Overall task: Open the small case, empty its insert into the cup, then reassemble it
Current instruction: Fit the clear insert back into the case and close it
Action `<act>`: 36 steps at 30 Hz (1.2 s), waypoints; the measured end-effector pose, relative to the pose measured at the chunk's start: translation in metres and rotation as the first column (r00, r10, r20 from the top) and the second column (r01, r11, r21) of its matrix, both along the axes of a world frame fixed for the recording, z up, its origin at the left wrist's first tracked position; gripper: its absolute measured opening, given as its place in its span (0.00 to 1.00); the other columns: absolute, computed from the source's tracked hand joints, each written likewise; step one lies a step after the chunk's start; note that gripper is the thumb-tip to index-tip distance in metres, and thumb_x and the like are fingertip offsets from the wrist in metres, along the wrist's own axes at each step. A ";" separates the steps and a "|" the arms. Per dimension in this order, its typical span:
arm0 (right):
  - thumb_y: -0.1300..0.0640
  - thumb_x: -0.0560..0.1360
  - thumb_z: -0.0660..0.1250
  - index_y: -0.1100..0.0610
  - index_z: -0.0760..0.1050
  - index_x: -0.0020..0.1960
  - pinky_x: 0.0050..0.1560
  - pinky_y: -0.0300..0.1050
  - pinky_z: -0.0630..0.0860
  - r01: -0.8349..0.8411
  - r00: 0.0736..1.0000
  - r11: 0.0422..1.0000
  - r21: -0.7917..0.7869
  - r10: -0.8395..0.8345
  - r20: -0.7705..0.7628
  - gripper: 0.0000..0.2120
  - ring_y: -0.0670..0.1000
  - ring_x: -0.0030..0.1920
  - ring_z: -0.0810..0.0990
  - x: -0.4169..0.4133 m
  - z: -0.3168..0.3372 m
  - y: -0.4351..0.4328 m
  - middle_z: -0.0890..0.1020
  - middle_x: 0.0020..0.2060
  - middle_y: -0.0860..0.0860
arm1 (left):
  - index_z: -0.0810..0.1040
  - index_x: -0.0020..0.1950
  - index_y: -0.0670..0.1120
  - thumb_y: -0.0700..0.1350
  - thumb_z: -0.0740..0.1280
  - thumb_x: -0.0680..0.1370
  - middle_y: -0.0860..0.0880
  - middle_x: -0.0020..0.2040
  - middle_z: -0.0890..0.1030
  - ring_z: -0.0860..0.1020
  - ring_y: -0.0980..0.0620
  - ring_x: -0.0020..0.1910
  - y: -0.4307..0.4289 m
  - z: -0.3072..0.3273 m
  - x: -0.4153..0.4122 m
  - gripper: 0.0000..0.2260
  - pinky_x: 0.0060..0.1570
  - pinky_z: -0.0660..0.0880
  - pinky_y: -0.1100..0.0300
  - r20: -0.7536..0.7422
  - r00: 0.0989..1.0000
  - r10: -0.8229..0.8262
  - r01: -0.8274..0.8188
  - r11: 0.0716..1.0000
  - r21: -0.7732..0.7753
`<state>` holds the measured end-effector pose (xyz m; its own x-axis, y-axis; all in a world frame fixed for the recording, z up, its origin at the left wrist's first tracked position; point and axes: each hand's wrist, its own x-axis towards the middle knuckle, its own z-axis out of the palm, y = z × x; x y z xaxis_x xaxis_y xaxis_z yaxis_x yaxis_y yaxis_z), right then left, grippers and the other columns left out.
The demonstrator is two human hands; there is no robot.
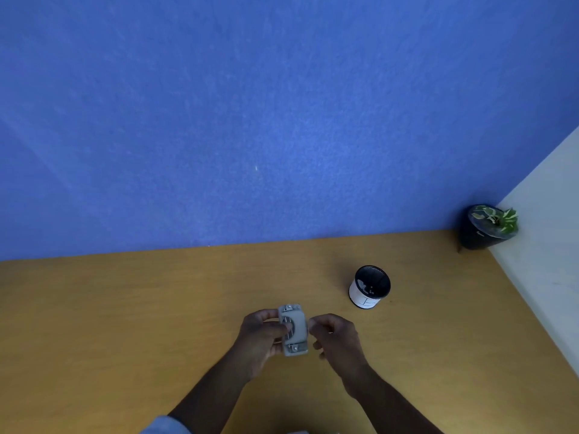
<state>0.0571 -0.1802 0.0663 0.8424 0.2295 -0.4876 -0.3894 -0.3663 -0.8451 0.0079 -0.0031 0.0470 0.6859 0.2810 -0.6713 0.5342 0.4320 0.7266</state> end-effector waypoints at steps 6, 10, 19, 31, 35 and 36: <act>0.60 0.78 0.73 0.57 0.86 0.50 0.34 0.43 0.81 -0.075 0.997 0.997 -0.003 0.075 -0.027 0.03 0.47 0.34 0.86 0.005 -0.015 0.009 0.90 0.38 0.55 | 0.83 0.59 0.37 0.29 0.74 0.78 0.35 0.49 0.90 0.90 0.36 0.45 0.001 -0.018 0.010 0.11 0.44 0.88 0.40 0.000 1.000 -0.011 0.011 1.000 -0.003; 0.63 0.79 0.72 0.58 0.86 0.49 0.36 0.42 0.82 -0.036 0.997 0.999 0.017 0.038 -0.068 0.04 0.48 0.36 0.88 0.013 -0.028 0.017 0.90 0.37 0.53 | 0.83 0.61 0.39 0.29 0.74 0.77 0.37 0.48 0.91 0.90 0.36 0.47 0.006 -0.028 0.016 0.14 0.50 0.88 0.37 -0.023 0.998 -0.055 0.055 0.998 0.006; 0.65 0.79 0.71 0.63 0.85 0.54 0.31 0.39 0.79 0.064 0.996 0.995 -0.080 -0.069 -0.060 0.06 0.53 0.41 0.88 0.049 -0.056 0.033 0.89 0.47 0.59 | 0.71 0.81 0.44 0.47 0.77 0.78 0.43 0.78 0.75 0.74 0.44 0.77 0.043 -0.040 0.033 0.32 0.72 0.74 0.53 -0.358 0.822 -0.443 0.559 0.510 0.654; 0.63 0.79 0.72 0.61 0.85 0.57 0.43 0.46 0.83 0.093 0.993 0.979 -0.181 -0.106 -0.059 0.07 0.56 0.48 0.89 0.068 -0.087 0.038 0.89 0.48 0.57 | 0.50 0.88 0.49 0.55 0.77 0.77 0.42 0.89 0.44 0.46 0.38 0.88 0.059 -0.067 0.022 0.49 0.85 0.56 0.39 -0.673 0.524 -0.523 0.786 -0.008 0.618; 0.63 0.79 0.72 0.60 0.86 0.57 0.39 0.43 0.81 0.086 0.993 0.970 -0.227 -0.103 -0.064 0.08 0.53 0.44 0.87 0.067 -0.091 0.034 0.88 0.47 0.55 | 0.49 0.88 0.49 0.55 0.78 0.77 0.42 0.89 0.41 0.44 0.38 0.88 0.057 -0.072 0.019 0.50 0.85 0.55 0.40 -0.683 0.509 -0.523 0.785 -0.044 0.619; 0.63 0.79 0.73 0.60 0.86 0.58 0.38 0.42 0.80 0.087 0.992 0.968 -0.234 -0.105 -0.063 0.08 0.52 0.43 0.86 0.066 -0.092 0.033 0.88 0.47 0.56 | 0.49 0.88 0.49 0.55 0.78 0.77 0.43 0.89 0.41 0.44 0.39 0.88 0.057 -0.072 0.018 0.50 0.86 0.55 0.40 -0.681 0.513 -0.522 0.779 -0.050 0.625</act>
<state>0.1235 -0.1473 -0.0256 0.8142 0.0233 -0.5801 -0.4909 -0.5058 -0.7094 0.0258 0.0541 -0.0254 0.8127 0.1993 -0.5476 0.3489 -0.9191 0.1833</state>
